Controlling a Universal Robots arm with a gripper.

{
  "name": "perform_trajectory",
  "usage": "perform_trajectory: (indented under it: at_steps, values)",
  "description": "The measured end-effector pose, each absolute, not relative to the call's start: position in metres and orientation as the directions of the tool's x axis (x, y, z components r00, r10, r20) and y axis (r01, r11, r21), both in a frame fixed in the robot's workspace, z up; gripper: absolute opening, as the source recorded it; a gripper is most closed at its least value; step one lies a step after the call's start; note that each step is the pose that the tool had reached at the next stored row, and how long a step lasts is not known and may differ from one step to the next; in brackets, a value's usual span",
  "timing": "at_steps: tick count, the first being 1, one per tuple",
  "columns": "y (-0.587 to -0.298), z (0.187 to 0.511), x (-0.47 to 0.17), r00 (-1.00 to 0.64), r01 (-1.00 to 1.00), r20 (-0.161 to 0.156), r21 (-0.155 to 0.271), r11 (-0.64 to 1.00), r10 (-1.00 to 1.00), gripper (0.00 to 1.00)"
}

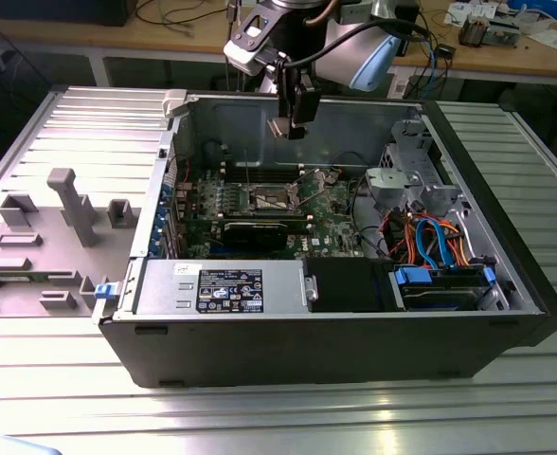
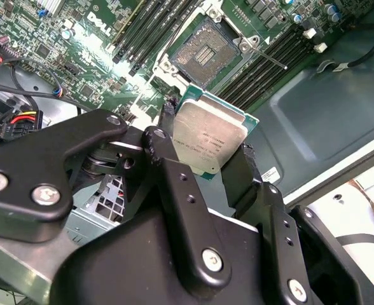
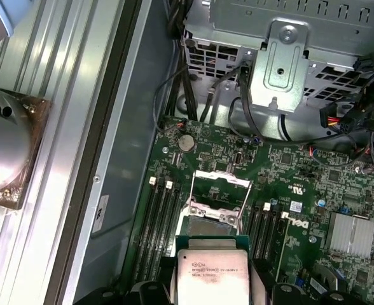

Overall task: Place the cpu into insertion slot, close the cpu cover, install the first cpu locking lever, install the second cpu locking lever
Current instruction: 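Place the cpu into insertion slot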

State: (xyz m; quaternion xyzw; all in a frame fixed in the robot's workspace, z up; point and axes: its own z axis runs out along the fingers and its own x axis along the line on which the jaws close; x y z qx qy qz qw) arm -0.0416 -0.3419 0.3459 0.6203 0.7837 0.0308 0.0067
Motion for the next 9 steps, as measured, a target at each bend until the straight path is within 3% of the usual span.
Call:
perform_trajectory:
  at_steps: [9]
  values:
    - [-0.342,0.3428,-0.0416,-0.195,0.98,0.022,0.055,0.193,0.981,0.54]
